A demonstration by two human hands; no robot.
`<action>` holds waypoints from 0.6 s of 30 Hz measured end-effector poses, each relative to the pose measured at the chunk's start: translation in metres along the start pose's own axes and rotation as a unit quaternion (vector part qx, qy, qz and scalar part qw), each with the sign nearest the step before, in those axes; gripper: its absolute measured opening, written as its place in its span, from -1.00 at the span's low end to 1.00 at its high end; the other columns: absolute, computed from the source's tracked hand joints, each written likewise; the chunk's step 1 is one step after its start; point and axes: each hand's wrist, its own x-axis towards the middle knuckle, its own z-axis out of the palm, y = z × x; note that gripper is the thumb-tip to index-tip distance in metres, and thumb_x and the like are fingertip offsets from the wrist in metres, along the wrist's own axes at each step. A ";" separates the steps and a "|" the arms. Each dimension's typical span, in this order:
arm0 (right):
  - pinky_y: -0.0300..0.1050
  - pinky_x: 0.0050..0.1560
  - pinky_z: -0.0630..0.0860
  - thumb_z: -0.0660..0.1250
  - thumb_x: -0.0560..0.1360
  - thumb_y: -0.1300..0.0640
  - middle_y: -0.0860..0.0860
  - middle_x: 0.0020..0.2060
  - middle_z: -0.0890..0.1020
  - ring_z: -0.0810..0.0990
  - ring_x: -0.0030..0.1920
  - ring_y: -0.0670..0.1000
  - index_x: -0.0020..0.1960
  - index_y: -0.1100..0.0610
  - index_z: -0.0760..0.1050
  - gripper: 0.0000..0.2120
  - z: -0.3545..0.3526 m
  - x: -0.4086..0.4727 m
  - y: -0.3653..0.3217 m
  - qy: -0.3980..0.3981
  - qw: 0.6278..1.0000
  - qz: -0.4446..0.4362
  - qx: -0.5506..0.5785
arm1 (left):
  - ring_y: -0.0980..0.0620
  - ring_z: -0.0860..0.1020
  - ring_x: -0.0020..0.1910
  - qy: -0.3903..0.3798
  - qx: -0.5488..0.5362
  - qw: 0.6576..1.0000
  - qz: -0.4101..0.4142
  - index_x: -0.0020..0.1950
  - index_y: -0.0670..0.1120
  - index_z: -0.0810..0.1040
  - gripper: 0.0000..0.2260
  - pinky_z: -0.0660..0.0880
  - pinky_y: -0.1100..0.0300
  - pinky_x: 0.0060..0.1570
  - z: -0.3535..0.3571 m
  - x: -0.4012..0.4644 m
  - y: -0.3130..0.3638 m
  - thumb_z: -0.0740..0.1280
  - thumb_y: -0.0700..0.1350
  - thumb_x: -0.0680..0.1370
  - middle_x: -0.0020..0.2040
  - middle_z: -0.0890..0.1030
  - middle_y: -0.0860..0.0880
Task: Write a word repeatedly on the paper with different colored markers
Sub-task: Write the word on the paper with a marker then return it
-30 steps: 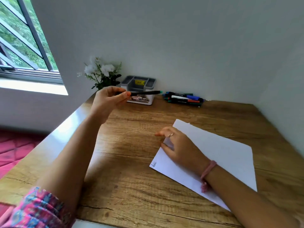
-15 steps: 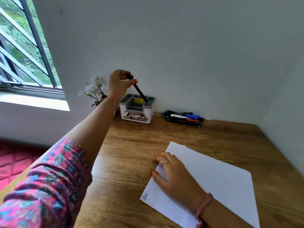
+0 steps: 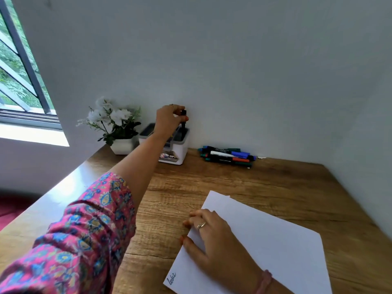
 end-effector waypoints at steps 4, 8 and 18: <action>-0.36 0.30 0.09 0.14 0.54 -0.17 -0.21 0.31 0.35 0.26 0.30 -0.22 0.31 -0.09 0.39 -0.62 -0.003 0.001 0.000 -0.012 1.000 0.006 0.000 | 0.00 0.59 -0.02 0.010 0.001 1.000 -0.023 0.21 -0.19 0.56 -0.61 0.41 0.36 -0.06 0.001 0.001 -0.002 0.48 -0.11 0.42 0.03 0.65 -0.14; -0.37 0.28 0.07 0.14 0.55 -0.18 -0.22 0.32 0.34 0.24 0.30 -0.23 0.33 -0.09 0.37 -0.61 -0.004 0.001 -0.001 -0.022 1.000 0.009 0.000 | -0.01 0.60 -0.04 0.012 0.006 0.999 -0.051 0.18 -0.23 0.56 -0.62 0.47 0.30 -0.04 0.000 0.003 -0.007 0.48 -0.12 0.42 0.02 0.65 -0.18; -0.31 0.33 0.12 0.16 0.54 -0.13 -0.17 0.26 0.38 0.29 0.28 -0.19 0.28 -0.04 0.42 -0.64 -0.002 0.000 0.000 0.003 1.000 -0.009 0.002 | 0.08 0.46 -0.18 0.065 0.053 0.993 0.080 0.11 -0.15 0.52 -0.76 0.40 0.25 -0.06 0.004 -0.018 0.014 0.34 -0.03 0.54 -0.03 0.49 -0.09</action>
